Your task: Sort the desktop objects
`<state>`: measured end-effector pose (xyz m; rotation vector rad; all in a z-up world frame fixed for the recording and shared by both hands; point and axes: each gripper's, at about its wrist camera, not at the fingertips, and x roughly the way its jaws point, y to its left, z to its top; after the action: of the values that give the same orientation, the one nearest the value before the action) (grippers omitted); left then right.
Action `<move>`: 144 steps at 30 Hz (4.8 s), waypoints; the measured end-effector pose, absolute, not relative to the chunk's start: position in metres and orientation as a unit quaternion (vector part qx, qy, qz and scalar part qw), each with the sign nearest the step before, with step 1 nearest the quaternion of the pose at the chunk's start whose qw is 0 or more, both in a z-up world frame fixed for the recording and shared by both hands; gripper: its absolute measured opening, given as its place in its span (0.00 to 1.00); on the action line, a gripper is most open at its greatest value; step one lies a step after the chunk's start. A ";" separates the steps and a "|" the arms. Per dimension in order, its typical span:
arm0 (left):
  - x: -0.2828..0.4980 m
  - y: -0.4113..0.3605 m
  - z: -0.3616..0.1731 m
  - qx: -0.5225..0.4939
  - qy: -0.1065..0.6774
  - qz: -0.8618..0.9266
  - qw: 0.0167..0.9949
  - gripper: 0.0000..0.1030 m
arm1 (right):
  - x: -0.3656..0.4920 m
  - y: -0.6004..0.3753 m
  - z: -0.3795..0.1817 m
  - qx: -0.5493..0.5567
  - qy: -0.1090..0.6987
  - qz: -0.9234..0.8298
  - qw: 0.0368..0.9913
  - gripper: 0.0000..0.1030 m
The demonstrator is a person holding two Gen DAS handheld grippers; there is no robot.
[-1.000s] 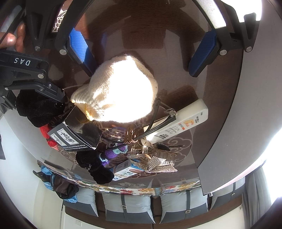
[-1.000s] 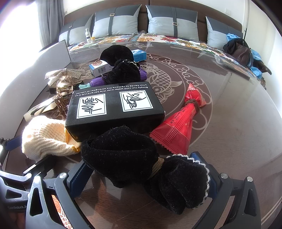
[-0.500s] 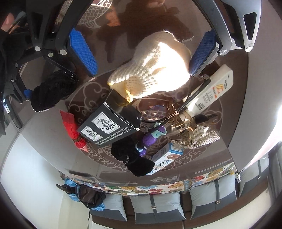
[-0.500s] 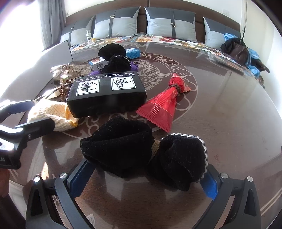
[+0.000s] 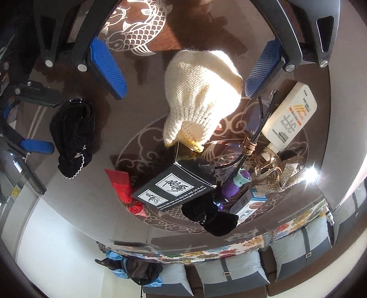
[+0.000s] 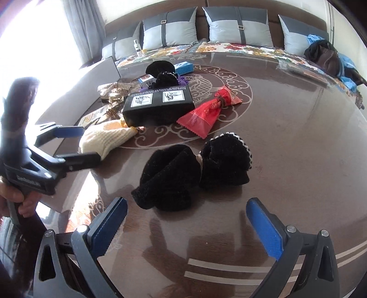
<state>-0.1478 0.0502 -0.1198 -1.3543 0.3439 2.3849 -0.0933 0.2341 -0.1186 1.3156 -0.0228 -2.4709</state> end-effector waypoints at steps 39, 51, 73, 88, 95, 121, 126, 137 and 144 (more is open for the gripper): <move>-0.044 -0.338 -0.060 -0.476 -0.147 0.855 -0.145 0.67 | -0.080 -0.189 -0.035 0.472 0.111 -0.765 0.423 0.56; -0.032 -0.252 -0.004 -0.400 -0.128 0.906 -0.055 0.68 | -0.079 -0.077 -0.005 0.386 0.071 -0.849 0.355 0.88; -0.088 0.007 -0.135 -0.486 0.021 0.871 0.067 0.97 | -0.096 0.215 -0.141 0.479 0.043 -0.875 0.059 0.92; -0.143 0.006 -0.141 -0.462 0.026 0.885 0.053 1.00 | -0.146 0.200 -0.149 0.450 0.051 -0.888 0.082 1.00; -0.142 0.005 -0.142 -0.462 0.026 0.885 0.053 1.00 | -0.144 0.199 -0.149 0.446 0.048 -0.890 0.075 1.00; -0.142 0.006 -0.142 -0.462 0.026 0.885 0.052 1.00 | -0.144 0.200 -0.149 0.446 0.047 -0.890 0.076 1.00; -0.162 0.005 -0.142 -0.462 0.027 0.885 0.052 1.00 | -0.149 0.200 -0.149 0.452 0.047 -0.888 0.073 1.00; -0.185 0.002 -0.142 -0.457 0.011 0.889 0.023 1.00 | -0.182 0.195 -0.149 0.457 0.044 -0.886 0.066 1.00; -0.185 0.003 -0.142 -0.457 0.011 0.889 0.023 1.00 | -0.182 0.195 -0.149 0.457 0.044 -0.886 0.066 1.00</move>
<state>-0.1853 0.0025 -0.1425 -1.4155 0.0330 2.7525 -0.1815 0.1950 -0.1488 1.3783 0.1341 -2.6728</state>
